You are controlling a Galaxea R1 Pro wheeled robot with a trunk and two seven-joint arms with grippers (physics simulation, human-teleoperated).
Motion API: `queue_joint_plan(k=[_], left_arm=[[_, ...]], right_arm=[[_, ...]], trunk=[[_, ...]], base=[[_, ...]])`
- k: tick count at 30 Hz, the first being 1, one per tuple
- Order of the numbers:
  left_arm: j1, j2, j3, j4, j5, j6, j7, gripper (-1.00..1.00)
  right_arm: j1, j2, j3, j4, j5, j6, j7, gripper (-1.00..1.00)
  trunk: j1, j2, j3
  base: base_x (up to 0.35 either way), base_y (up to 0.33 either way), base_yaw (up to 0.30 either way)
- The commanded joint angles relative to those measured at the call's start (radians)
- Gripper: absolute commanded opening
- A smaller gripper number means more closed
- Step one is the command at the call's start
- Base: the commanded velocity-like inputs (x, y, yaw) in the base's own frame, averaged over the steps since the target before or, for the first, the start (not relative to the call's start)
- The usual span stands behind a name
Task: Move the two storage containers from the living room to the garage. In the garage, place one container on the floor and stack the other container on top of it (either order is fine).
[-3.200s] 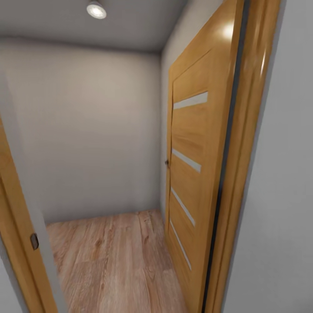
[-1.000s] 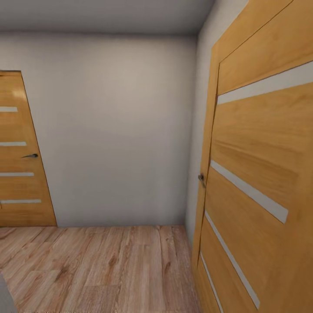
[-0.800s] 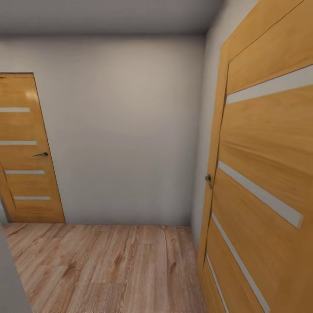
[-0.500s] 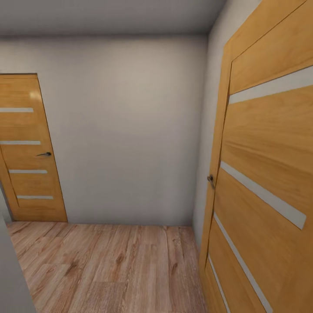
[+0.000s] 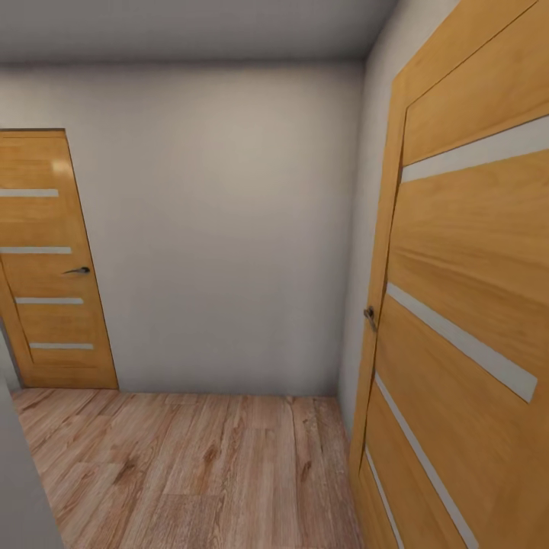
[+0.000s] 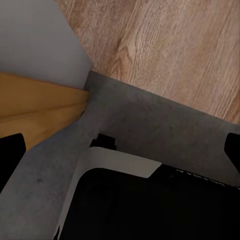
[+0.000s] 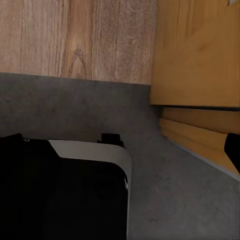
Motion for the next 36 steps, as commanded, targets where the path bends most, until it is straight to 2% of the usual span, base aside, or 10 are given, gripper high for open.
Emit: queue_joint_plan(k=[1,6,26,36], left_arm=[[-0.001,0.000,-0.008,0.000,0.008,-0.001,0.002,1.00],[-0.001,0.001,-0.008,0.000,0.008,-0.001,0.002,1.00],[-0.001,0.002,-0.008,0.000,0.009,-0.001,0.002,1.00],[-0.001,0.003,-0.008,0.000,0.009,-0.001,0.002,1.00]], right_arm=[[-0.001,0.000,0.009,0.003,-0.010,-0.006,-0.001,1.00],[-0.001,-0.001,0.009,0.003,-0.010,-0.005,-0.001,1.00],[-0.001,0.001,0.013,0.003,-0.010,0.000,-0.001,1.00],[-0.001,-0.005,0.015,0.003,-0.010,-0.001,-0.001,1.00]], trunk=[[0.000,-0.001,-0.002],[0.000,-0.001,-0.002],[0.000,-0.001,-0.002],[0.000,-0.001,-0.002]], base=[[0.000,0.000,0.000],[0.156,0.000,0.000],[0.285,0.000,0.000],[0.062,0.000,0.000]])
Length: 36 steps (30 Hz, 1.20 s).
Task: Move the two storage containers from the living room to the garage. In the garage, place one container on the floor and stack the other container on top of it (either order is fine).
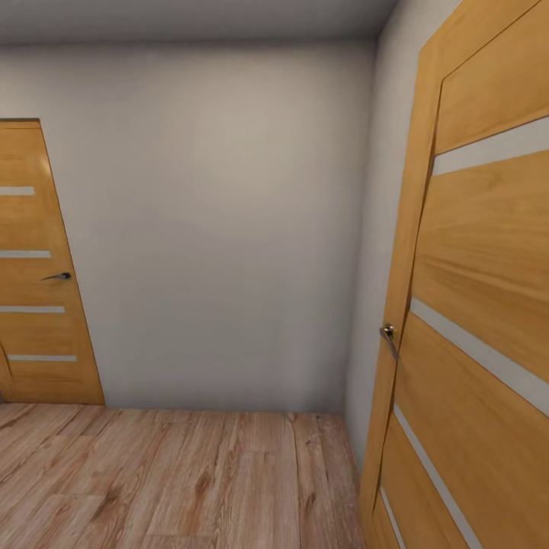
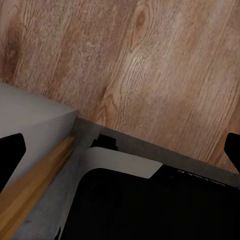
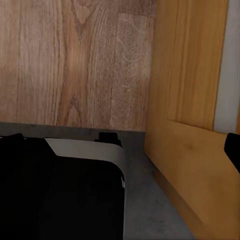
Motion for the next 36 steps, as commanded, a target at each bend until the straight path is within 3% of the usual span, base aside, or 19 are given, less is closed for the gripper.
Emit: queue_joint_plan(k=[1,19,28,36], left_arm=[[-0.001,0.000,-0.009,0.000,0.008,-0.001,0.002,1.00],[-0.001,0.001,-0.009,0.000,0.008,-0.001,0.002,1.00],[-0.001,0.001,-0.009,0.000,0.008,-0.001,0.002,1.00],[-0.001,0.001,-0.009,0.000,0.008,-0.002,0.002,1.00]], right_arm=[[-0.001,0.000,0.009,0.003,-0.010,-0.006,-0.001,1.00],[-0.001,0.000,0.009,0.003,-0.010,-0.006,-0.001,1.00],[-0.001,-0.002,0.009,0.003,-0.010,-0.006,-0.001,1.00],[-0.001,-0.003,0.009,0.003,-0.010,-0.007,-0.002,1.00]], trunk=[[0.000,-0.001,-0.002],[0.000,-0.001,-0.002],[0.000,-0.001,-0.002],[0.000,-0.001,-0.002]], base=[[0.004,0.000,0.000],[0.000,-0.026,0.004],[0.000,0.000,0.215],[0.000,0.000,0.041]])
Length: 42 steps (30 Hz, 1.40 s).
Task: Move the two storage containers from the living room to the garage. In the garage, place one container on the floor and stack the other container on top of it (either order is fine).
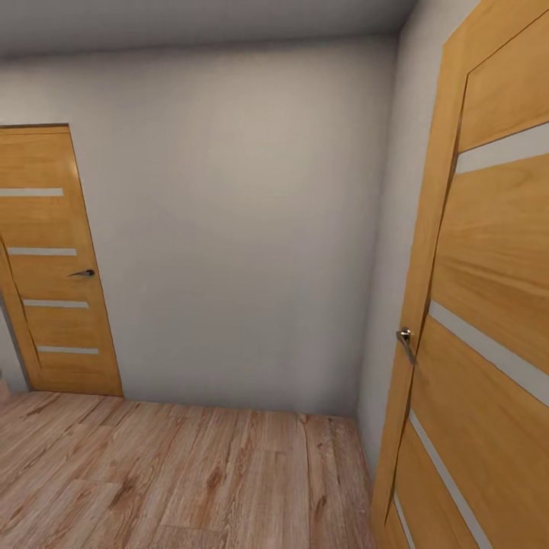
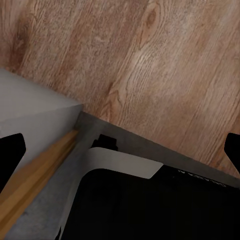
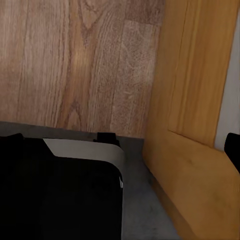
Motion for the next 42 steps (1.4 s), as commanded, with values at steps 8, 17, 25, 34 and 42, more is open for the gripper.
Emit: queue_joint_plan(k=[8,17,25,34,42], left_arm=[[-0.001,-0.001,-0.008,0.000,0.008,-0.001,0.002,1.00],[-0.001,0.000,-0.008,0.000,0.008,-0.001,0.002,1.00],[-0.001,0.001,-0.008,0.000,0.009,-0.001,0.002,1.00],[-0.001,0.001,-0.008,0.000,0.009,-0.001,0.002,1.00],[-0.001,0.001,-0.008,0.000,0.009,-0.001,0.002,1.00]], right_arm=[[-0.001,0.000,0.009,0.003,-0.010,-0.006,-0.001,1.00],[-0.001,0.000,0.009,0.003,-0.010,-0.005,-0.001,1.00],[-0.001,0.000,0.009,0.003,-0.010,-0.005,-0.001,1.00],[-0.001,0.000,0.009,0.003,-0.010,-0.004,-0.001,1.00],[-0.001,0.000,0.009,0.003,0.015,-0.005,0.000,1.00]], trunk=[[0.000,-0.001,-0.002],[0.000,-0.001,-0.002],[0.000,-0.001,-0.002],[0.000,-0.001,-0.002],[0.000,-0.001,-0.002]], base=[[0.000,0.000,0.001],[0.212,0.000,0.000],[0.320,0.000,0.000],[0.321,0.000,0.000],[0.321,0.000,0.000]])
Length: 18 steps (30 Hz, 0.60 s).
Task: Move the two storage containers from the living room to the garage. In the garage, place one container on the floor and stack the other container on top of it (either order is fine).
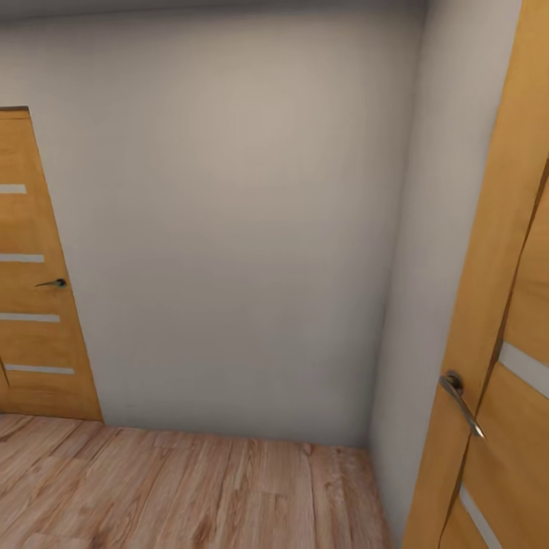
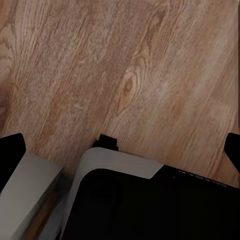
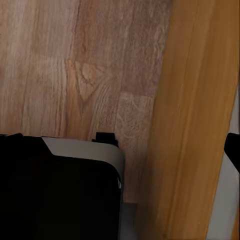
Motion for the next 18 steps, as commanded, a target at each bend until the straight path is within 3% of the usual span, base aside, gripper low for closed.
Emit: queue_joint_plan(k=[1,6,18], left_arm=[[-0.001,0.000,-0.008,0.000,0.008,-0.001,0.002,1.00],[-0.001,0.000,-0.008,0.000,0.008,-0.001,0.002,1.00],[-0.001,0.000,-0.008,0.000,0.007,-0.001,0.002,1.00]], right_arm=[[-0.001,0.000,0.008,0.003,0.005,-0.006,-0.001,1.00],[-0.001,0.000,0.007,0.003,0.034,-0.009,-0.002,1.00],[-0.001,0.001,0.007,0.003,0.038,-0.006,-0.002,1.00]], trunk=[[0.001,-0.001,-0.002],[0.001,-0.001,-0.002],[0.001,-0.001,-0.002]], base=[[0.321,0.000,0.000],[0.321,0.000,0.000],[0.320,0.000,0.000]])
